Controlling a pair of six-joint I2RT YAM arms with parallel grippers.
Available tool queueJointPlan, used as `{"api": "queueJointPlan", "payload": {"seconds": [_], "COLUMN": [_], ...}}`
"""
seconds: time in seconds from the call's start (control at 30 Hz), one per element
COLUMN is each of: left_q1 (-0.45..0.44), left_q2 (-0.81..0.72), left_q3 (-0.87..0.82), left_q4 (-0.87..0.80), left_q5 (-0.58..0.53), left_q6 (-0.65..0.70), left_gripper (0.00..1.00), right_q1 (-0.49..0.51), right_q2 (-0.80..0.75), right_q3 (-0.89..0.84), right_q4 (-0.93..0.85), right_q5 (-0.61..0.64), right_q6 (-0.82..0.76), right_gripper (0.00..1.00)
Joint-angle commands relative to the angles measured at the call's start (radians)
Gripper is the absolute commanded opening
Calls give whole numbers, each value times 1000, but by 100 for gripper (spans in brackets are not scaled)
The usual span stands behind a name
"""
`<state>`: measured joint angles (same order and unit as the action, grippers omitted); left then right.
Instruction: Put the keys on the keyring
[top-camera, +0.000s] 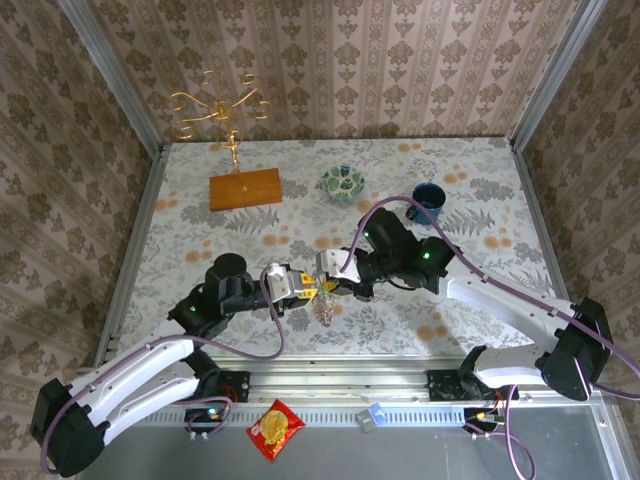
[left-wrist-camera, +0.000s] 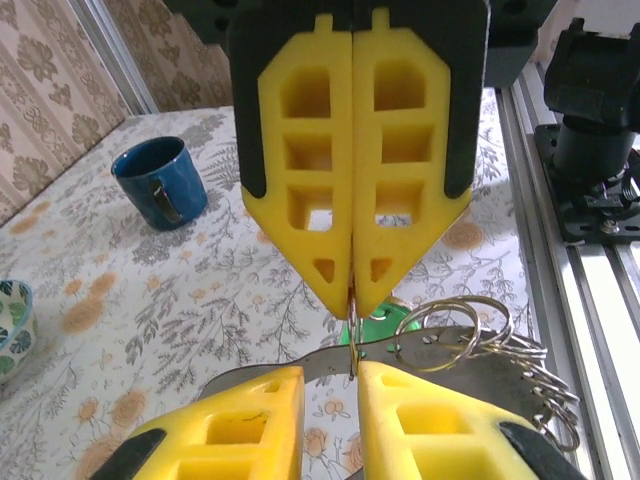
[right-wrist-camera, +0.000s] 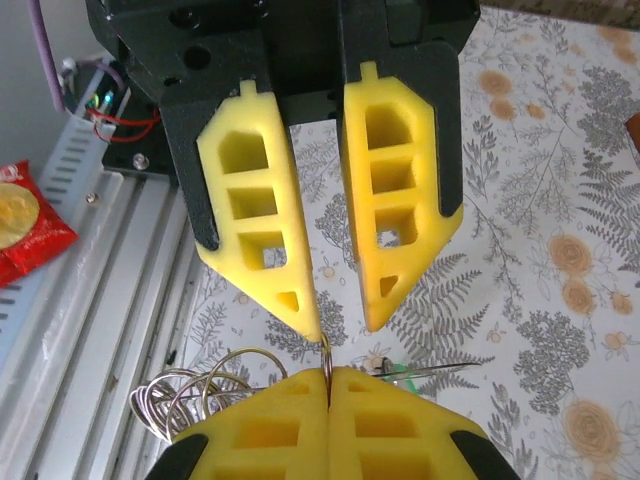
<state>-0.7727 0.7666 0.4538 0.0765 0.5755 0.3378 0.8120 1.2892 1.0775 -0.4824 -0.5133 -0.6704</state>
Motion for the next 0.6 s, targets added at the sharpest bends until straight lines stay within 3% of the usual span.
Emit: {"api": "queueJointPlan", "payload": {"seconds": [0.0, 0.33, 0.5, 0.57], "left_q1": [-5, -13, -13, -14], "left_q2": [14, 56, 51, 45], "left_q3": [48, 78, 74, 68], "left_q4": [-48, -56, -54, -55], "left_q5": [0, 3, 6, 7], "left_q6": [20, 36, 35, 35], "left_gripper": [19, 14, 0, 0], "right_q1": [30, 87, 90, 76], "right_q2": [18, 68, 62, 44], "right_q3": [67, 136, 130, 106], "right_q4": [-92, -118, -101, -64], "right_q5": [84, 124, 110, 106], "right_q6": [-71, -86, -55, -20], "right_gripper": [0, 0, 0, 14]}}
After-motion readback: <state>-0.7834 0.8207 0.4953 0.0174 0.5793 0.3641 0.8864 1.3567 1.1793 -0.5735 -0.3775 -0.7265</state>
